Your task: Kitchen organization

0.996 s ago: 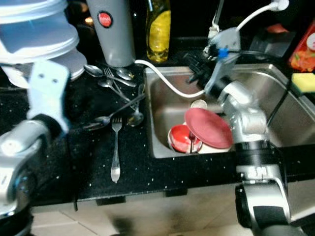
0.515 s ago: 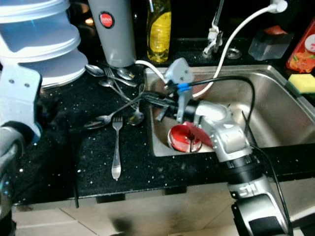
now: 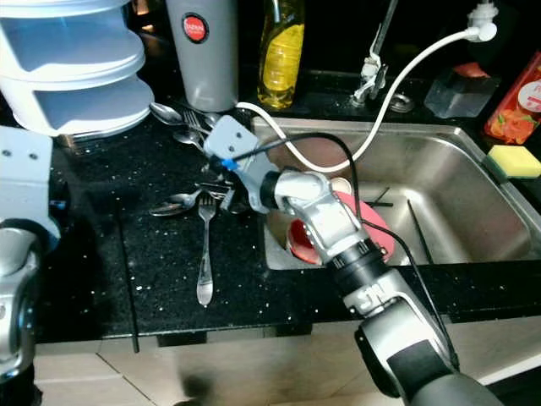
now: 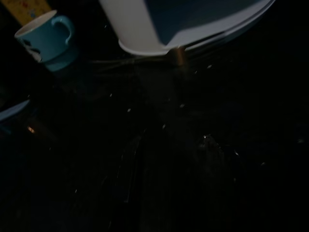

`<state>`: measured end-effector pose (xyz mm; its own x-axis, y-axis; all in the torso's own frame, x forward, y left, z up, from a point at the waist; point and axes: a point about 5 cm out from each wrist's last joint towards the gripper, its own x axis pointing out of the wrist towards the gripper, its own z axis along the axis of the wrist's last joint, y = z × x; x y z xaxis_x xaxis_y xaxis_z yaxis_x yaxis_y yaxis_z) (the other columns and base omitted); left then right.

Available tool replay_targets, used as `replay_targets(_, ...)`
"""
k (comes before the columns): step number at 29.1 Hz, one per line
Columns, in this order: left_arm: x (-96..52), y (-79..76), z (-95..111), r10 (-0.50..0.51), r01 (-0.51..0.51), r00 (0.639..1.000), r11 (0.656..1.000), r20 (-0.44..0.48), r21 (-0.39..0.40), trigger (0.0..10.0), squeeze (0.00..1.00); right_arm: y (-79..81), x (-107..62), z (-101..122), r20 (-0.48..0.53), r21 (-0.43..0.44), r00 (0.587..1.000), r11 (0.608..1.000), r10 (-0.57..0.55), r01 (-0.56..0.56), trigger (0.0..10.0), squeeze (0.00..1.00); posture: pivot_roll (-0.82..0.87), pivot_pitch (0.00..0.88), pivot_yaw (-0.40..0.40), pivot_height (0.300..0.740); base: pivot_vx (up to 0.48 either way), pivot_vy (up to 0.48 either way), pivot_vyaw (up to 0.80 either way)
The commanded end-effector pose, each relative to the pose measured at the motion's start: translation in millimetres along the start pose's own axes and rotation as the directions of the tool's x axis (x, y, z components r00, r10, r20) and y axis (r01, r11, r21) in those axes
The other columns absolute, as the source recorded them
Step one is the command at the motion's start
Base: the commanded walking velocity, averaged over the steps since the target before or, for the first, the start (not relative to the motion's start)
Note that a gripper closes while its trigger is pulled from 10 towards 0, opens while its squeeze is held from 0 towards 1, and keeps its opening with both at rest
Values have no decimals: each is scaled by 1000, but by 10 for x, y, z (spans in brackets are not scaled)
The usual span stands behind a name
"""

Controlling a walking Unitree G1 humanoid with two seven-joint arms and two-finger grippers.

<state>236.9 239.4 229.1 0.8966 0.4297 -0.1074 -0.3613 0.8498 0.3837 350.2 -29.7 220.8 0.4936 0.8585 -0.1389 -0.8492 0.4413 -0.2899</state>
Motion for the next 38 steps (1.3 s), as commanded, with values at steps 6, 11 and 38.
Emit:
replay_targets(6, -15, -50, -18, 6, -6, 1000, 1000, 1, -7, 10000, 0, -256, -208, -5, 1, 111, 999, 992, -53, 52, 10000, 1000, 263, 31, -108, 740, 0, 0, 0)
replay_targets(11, 9, -17, 4, 26, -26, 999, 1000, 19, -6, 10000, 0, -317, -539, -11, 13, 196, 1000, 981, -10, 7, 10000, 1000, 242, 29, -107, 740, 0, 0, 0)
replay_targets(38, 188, -216, 127, -24, 21, 996, 999, 83, 43, 10000, 0, 73, -727, -112, -21, 256, 994, 962, 104, -95, 10000, 0, 198, 34, -87, 740, 0, 0, 0)
